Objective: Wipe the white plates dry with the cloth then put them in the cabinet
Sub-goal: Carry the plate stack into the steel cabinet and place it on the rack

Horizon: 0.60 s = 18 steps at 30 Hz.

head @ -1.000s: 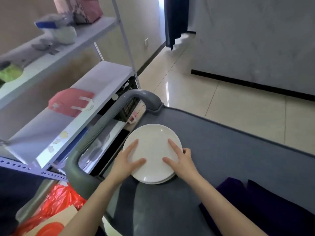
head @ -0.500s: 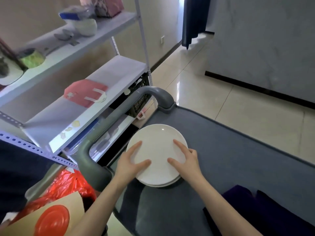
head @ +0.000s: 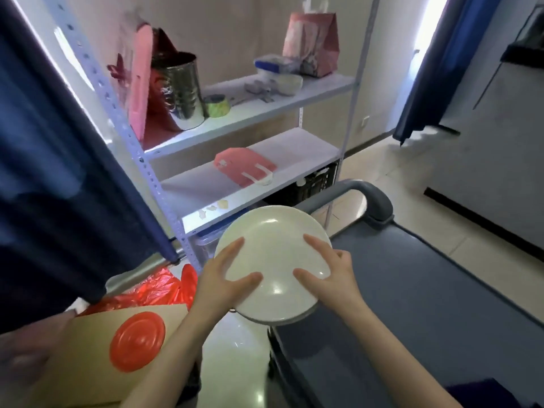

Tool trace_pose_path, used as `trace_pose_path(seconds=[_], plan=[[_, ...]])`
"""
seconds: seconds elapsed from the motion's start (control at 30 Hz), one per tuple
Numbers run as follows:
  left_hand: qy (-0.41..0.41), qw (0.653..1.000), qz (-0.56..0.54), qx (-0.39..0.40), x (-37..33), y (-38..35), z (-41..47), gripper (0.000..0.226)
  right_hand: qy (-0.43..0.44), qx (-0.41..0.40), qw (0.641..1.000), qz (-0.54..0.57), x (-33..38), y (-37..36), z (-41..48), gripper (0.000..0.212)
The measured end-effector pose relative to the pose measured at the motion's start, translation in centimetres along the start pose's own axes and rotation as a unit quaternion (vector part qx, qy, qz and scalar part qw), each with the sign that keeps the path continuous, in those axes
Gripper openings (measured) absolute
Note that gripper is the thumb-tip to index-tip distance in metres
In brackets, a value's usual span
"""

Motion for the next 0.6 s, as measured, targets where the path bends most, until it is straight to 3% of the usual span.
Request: trace_pose_path(seconds=[0.1, 0.33, 0.6], plan=[[-0.011, 0.997, -0.037, -0.06, 0.1, 8.5, -2.5, 0.074, 0.054, 0.034, 0.998, -0.025, 6.5, -5.6, -0.7, 0.062], [-0.003, 0.974, -0.008, -0.228, 3.2, 32.2, -11.8, 0.076, 0.173, 0.152, 0.972, -0.049, 21.7, -25.1, -6.3, 0.066], [0.054, 0.888, 0.0, -0.456, 8.0, 55.7, -29.4, 0.073, 0.307, 0.325, 0.893, -0.046, 36.7, -49.4, -17.9, 0.064]])
Point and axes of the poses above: each hand's wrist, its own z-axis towards the middle knuckle, its own y-axis out of the back of the hand, x = y × z, the point moved 8 cm from there along z, towards the middle knuckle, and after that the axes turned 13 degrees about -z, right-handed, at the moved point
